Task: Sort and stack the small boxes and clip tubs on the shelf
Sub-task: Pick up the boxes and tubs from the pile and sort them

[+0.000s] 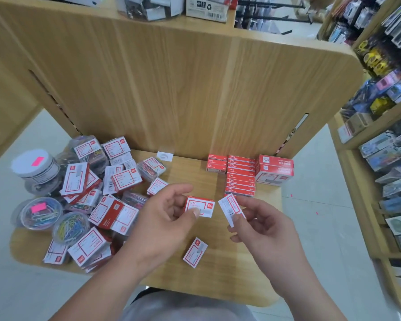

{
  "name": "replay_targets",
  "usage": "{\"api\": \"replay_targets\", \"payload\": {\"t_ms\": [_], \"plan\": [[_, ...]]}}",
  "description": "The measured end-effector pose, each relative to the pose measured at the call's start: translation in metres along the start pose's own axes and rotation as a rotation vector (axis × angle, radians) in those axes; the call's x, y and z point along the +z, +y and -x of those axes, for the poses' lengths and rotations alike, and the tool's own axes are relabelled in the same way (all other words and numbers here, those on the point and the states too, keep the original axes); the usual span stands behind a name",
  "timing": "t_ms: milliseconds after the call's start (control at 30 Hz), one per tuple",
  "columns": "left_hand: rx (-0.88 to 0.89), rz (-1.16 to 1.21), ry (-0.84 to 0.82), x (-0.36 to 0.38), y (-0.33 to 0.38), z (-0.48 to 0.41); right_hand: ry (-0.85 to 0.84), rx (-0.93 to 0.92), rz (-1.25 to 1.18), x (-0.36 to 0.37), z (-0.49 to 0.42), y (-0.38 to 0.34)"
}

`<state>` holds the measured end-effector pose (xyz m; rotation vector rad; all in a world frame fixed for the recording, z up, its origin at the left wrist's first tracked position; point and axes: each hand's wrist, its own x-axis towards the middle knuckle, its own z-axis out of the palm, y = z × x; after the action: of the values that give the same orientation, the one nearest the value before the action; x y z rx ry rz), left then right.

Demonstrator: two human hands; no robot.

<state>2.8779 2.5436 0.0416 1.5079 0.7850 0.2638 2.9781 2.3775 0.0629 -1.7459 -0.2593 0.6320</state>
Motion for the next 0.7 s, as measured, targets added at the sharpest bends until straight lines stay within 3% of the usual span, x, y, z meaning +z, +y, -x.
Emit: {"api": "replay_targets", "payload": {"t_ms": [233, 500, 600, 700], "plan": [[0.036, 0.009, -0.060, 0.000, 0.004, 0.005, 0.090, -0.307, 0.382, 0.005, -0.011, 0.002], [0.097, -0.069, -0.169, 0.007, 0.006, 0.006, -0.060, -0.349, 0.360, 0.005, -0.015, -0.003], [0.083, -0.071, -0.184, 0.011, 0.006, 0.006, -0.177, -0.266, 0.192, 0.006, -0.013, -0.004], [0.064, -0.073, -0.183, 0.012, 0.005, 0.005, -0.111, -0.245, 0.144, 0.007, -0.014, -0.004]]}}
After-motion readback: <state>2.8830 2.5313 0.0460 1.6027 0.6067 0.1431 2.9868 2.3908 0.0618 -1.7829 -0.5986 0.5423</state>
